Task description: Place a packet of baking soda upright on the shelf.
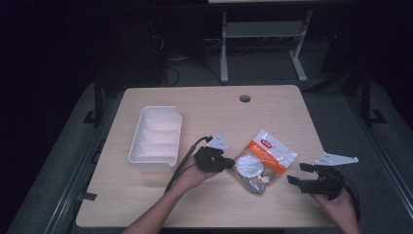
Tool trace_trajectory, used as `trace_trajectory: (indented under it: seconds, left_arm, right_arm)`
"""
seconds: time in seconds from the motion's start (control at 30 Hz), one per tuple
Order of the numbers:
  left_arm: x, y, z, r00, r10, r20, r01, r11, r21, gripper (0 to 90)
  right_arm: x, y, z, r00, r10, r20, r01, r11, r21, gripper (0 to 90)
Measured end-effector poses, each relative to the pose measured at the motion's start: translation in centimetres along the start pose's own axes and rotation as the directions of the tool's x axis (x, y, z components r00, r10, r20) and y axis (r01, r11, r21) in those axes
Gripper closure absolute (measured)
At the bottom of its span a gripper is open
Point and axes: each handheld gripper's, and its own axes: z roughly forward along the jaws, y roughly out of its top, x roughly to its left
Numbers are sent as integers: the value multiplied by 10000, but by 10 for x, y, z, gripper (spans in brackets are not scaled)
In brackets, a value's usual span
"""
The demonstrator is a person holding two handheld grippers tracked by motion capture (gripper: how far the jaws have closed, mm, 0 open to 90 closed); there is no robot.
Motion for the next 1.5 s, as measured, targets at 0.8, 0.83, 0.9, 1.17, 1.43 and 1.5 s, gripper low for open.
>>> trace_trajectory:
  seconds: [0.8, 0.83, 0.9, 1.17, 1.43, 1.5]
  left_arm:
    - [-4, 24, 55, 9985, 514, 185, -538, 9829, 1760, 898]
    - [-4, 24, 55, 9984, 524, 199, -551, 9829, 1756, 898]
    - [-4, 24, 55, 9984, 522, 215, -552, 9829, 1755, 898]
    - [-4, 23, 55, 9982, 563, 226, -594, 9830, 1739, 898]
    - [-4, 22, 55, 9982, 562, 214, -590, 9838, 1690, 898]
    - [-4, 22, 55, 9981, 576, 212, -603, 9841, 1670, 898]
  right_arm:
    - [-44, 10, 34, 9780, 2088, -10, -2087, 9777, 239, 270]
    - [-45, 9, 35, 9768, 2141, -74, -2138, 9765, 274, 275]
    - [-44, 9, 37, 9752, 2207, -163, -2198, 9745, 440, 297]
    - [-39, 12, 47, 9735, 2190, -651, -2147, 9744, 670, 440]
    - [-41, 11, 52, 9572, 2614, -1243, -2532, 9643, 777, 690]
    - [-39, 12, 52, 9554, 2603, -1396, -2519, 9648, 754, 789]
